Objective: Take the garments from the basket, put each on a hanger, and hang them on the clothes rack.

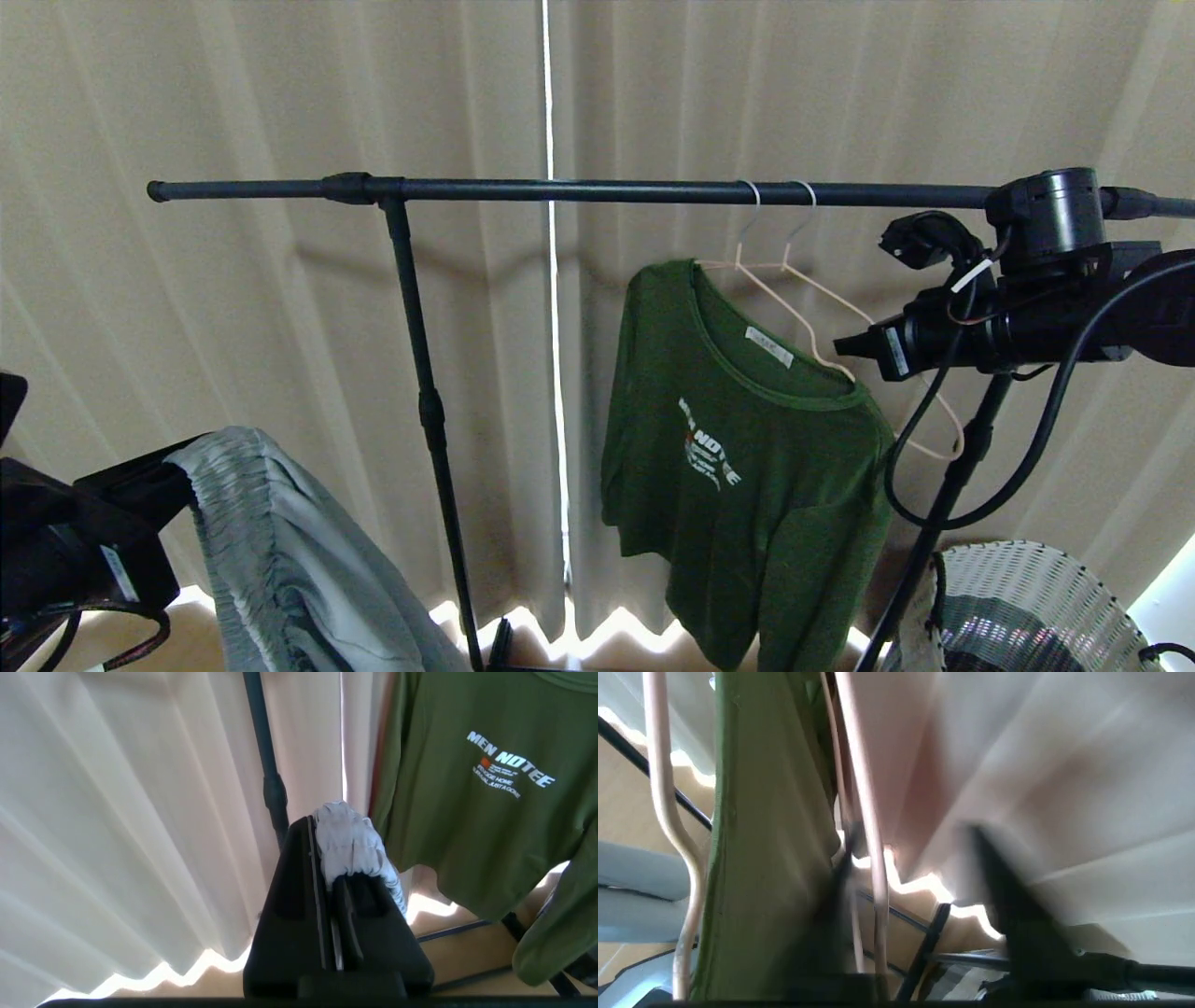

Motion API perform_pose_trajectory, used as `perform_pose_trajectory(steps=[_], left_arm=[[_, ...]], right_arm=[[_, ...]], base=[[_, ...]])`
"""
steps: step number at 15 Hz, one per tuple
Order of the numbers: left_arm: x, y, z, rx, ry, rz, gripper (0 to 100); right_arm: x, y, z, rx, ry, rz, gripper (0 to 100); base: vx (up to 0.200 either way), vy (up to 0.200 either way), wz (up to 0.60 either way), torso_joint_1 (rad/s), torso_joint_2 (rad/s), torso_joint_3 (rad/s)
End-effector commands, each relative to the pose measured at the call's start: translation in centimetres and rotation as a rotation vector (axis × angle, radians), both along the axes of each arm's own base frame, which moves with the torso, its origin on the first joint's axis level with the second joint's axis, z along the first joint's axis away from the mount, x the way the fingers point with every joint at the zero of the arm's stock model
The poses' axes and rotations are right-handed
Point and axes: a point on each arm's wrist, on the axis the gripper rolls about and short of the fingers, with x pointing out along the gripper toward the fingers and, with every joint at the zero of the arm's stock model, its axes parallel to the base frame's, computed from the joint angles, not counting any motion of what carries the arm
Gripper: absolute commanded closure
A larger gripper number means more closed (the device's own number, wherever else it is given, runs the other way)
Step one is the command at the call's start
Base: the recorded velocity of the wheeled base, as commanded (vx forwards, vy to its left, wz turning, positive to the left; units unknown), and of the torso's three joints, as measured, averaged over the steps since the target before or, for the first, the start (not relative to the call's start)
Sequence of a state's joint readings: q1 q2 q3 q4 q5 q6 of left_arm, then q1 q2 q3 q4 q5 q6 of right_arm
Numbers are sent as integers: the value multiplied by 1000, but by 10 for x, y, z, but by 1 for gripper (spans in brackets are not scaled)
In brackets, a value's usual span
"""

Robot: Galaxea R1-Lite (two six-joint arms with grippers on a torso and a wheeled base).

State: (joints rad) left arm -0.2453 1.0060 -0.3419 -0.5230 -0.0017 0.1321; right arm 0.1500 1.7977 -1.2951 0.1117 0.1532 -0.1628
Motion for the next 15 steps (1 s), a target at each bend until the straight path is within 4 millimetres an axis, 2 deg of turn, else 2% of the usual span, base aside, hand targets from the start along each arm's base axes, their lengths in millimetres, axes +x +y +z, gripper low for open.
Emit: perform_pose_trajectory(steps=[1, 5, 9, 15], left_arm=[[0, 0, -1, 1, 3, 0, 100], [0, 0, -1, 1, 3, 2, 100], [0, 1, 0, 0, 2, 5, 100], [0, 1, -2, 3, 6, 4, 100]], right_arm=[[-2, 0, 2, 9, 1, -4, 100], [-6, -1, 7, 36, -3, -22, 100], [-23, -4, 18, 78, -26, -50, 100], [-58, -31, 26, 98, -127, -129, 100]], base=[[0, 0, 0, 0, 0, 0], [0, 0, 0, 0, 0, 0], [0, 0, 0, 0, 0, 0], [0, 0, 0, 0, 0, 0]])
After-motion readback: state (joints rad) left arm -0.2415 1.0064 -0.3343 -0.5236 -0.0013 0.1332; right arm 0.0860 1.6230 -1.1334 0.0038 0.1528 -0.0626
